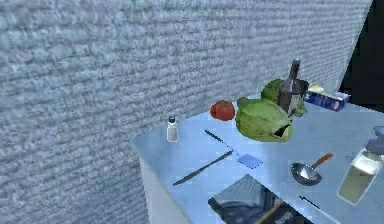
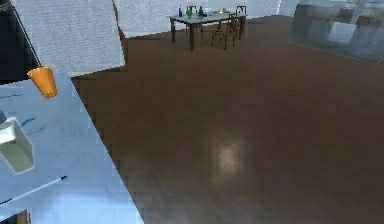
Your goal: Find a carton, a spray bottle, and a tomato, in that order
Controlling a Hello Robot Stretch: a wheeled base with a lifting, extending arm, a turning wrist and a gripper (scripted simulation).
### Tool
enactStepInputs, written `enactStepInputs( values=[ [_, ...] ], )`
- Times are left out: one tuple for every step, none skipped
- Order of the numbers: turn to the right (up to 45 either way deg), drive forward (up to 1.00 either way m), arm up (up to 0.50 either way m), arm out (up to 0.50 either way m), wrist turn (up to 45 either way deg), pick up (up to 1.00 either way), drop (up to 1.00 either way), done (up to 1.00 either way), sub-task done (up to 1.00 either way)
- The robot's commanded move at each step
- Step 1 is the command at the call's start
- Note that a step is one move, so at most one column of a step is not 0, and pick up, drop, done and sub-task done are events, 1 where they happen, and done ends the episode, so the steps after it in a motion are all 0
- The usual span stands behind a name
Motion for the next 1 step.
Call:
enactStepInputs(
  values=[
    [0.0, 0.00, 0.00, 0.00, 0.0, 0.00, 0.00, 1.00, 0.00]
  ],
)
